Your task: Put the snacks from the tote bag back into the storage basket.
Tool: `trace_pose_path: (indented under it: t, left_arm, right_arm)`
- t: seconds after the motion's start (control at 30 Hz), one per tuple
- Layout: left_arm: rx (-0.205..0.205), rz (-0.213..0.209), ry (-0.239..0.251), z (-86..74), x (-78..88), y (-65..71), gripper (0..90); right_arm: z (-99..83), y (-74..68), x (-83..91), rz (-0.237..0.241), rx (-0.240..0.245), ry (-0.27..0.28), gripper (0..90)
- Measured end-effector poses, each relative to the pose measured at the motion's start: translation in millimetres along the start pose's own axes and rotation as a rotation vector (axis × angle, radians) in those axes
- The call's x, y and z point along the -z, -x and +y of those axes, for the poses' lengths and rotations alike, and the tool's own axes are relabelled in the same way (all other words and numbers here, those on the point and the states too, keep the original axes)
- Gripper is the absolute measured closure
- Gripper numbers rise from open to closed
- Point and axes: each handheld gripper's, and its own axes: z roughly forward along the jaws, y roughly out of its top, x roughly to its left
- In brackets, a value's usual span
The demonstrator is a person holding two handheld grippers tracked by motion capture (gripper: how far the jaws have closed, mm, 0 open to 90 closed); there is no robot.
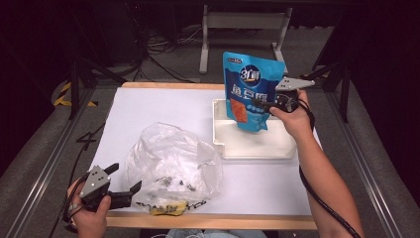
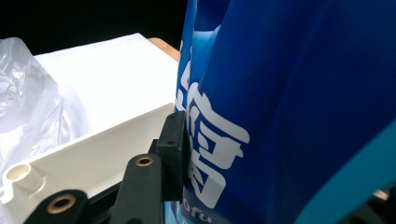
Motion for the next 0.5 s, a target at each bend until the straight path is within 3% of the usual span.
trace_pose_path:
  t: [0.5]
  left_arm:
    - [-0.002, -0.002, -0.001, 0.1, -0.2, 0.5, 5.7]
  right_arm:
    - [-18.9, -6.6, -10.5, 0.028, 0.016, 0.016, 60.3]
